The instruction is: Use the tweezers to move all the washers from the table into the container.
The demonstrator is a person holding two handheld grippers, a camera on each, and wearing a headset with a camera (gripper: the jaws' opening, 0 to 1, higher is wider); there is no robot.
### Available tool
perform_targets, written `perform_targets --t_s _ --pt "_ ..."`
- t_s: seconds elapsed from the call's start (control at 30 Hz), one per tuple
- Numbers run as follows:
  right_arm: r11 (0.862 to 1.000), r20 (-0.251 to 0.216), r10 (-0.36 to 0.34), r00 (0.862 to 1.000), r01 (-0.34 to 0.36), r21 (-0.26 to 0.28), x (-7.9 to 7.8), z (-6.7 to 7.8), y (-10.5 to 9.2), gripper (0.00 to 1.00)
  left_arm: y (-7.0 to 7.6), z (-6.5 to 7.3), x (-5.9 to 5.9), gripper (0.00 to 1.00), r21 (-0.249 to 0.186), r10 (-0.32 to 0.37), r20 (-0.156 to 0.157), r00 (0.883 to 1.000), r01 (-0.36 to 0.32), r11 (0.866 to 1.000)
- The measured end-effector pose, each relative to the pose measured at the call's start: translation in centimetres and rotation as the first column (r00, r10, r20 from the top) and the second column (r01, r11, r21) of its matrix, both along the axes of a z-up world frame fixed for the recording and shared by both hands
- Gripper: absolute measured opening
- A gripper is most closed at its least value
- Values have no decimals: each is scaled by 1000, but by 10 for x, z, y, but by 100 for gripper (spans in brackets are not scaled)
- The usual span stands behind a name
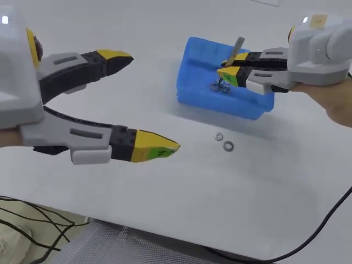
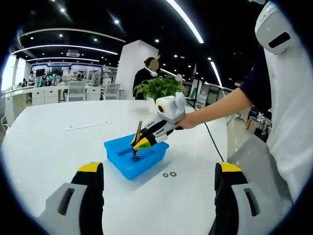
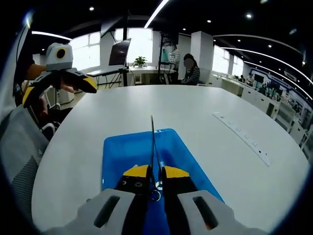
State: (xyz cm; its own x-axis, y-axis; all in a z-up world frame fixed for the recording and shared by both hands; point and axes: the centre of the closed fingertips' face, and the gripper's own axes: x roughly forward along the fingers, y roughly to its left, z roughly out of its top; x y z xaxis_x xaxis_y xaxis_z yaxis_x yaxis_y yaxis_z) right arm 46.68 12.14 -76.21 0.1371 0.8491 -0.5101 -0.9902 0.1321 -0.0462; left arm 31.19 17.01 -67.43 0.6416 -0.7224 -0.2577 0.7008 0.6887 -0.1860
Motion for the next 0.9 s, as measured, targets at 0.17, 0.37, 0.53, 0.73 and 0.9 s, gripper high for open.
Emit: perform_targets --t_s 0.17,0.37,0.53,0.73,0.9 --pt "1000 -4 -16 1000 16 4 1 3 -3 10 -1 3 3 100 0 -7 12 1000 7 1000" --pt "1000 19 -12 1000 12 -2 -4 10 -6 8 -4 6 19 99 3 -10 29 1000 9 1000" --pt "1000 20 -15 1000 16 -24 -6 12 -7 7 -13 14 33 98 16 -38 54 998 37 999" --pt "999 25 -8 1000 9 -38 -14 17 -5 7 -23 20 45 95 19 -68 78 995 67 998" --pt "999 27 20 999 -18 -47 -25 24 2 7 -36 23 69 83 16 -88 101 991 87 996"
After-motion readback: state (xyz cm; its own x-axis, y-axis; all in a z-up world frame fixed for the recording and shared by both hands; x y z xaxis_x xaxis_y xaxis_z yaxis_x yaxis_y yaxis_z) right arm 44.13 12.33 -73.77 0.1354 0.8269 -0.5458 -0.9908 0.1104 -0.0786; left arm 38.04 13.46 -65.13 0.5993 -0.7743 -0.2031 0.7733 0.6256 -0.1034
